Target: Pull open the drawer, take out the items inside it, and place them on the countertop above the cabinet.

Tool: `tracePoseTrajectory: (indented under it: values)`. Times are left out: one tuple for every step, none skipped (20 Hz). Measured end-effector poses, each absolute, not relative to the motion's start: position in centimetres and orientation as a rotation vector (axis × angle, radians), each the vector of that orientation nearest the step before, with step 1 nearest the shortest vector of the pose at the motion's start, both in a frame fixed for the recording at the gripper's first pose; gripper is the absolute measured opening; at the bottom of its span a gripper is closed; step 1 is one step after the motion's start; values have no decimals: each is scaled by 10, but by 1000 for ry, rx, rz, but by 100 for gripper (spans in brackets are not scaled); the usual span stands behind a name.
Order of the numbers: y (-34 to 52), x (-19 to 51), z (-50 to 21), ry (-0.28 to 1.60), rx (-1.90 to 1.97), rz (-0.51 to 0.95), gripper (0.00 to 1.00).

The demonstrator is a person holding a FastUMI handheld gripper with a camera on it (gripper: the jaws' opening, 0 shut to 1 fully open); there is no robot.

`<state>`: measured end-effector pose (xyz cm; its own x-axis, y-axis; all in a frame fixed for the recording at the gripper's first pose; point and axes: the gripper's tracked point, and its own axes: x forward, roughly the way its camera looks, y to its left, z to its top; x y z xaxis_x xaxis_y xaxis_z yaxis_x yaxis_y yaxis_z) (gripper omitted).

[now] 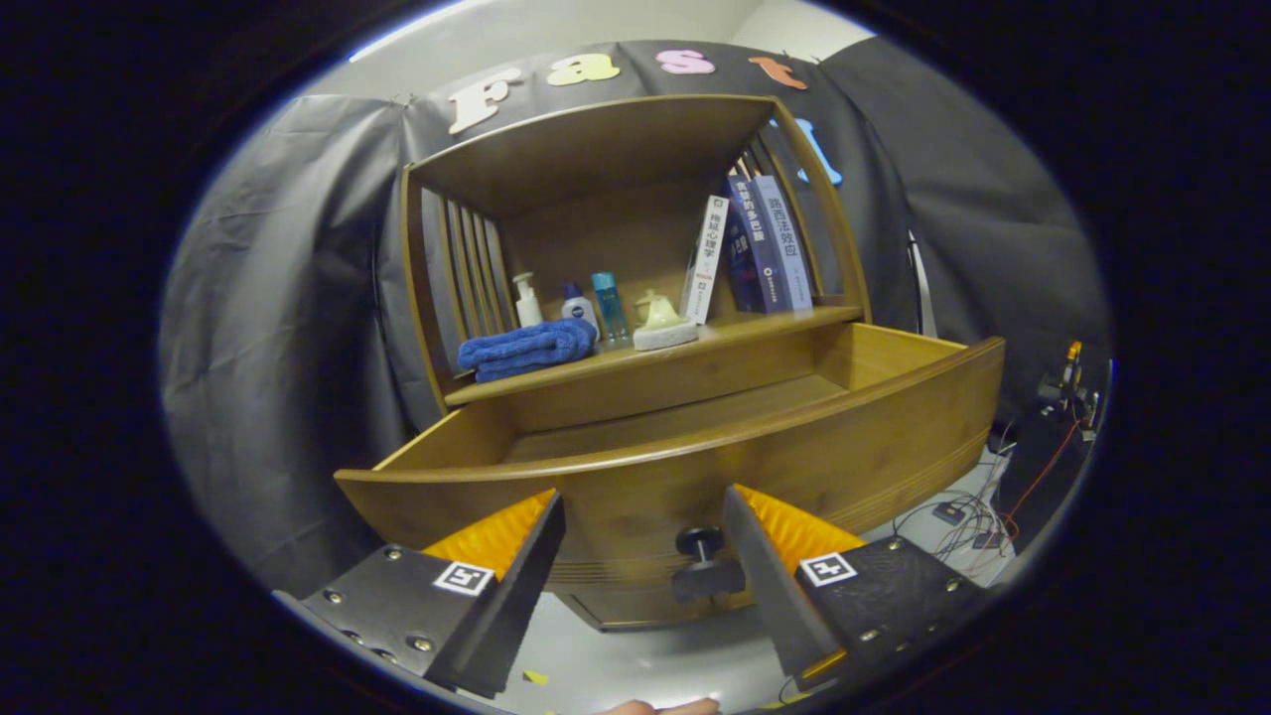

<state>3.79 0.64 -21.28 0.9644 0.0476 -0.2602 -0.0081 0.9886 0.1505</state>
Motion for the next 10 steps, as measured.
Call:
tracePoseTrajectory:
  values:
    - [6, 39, -211, 260, 143, 26, 96]
    - [5, 41, -212, 259, 147, 24, 95]
    - [4, 40, -212, 255, 154, 24, 95]
    - [4, 41, -211, 249, 163, 25, 95]
    - [4, 41, -212, 246, 166, 25, 95]
    - [4, 42, -212, 244, 164, 25, 95]
    - [4, 43, -211, 243, 161, 25, 95]
    - [3, 44, -211, 244, 160, 27, 95]
    - [3, 45, -211, 245, 163, 30, 95]
    - [1, 47, -211, 247, 166, 34, 95]
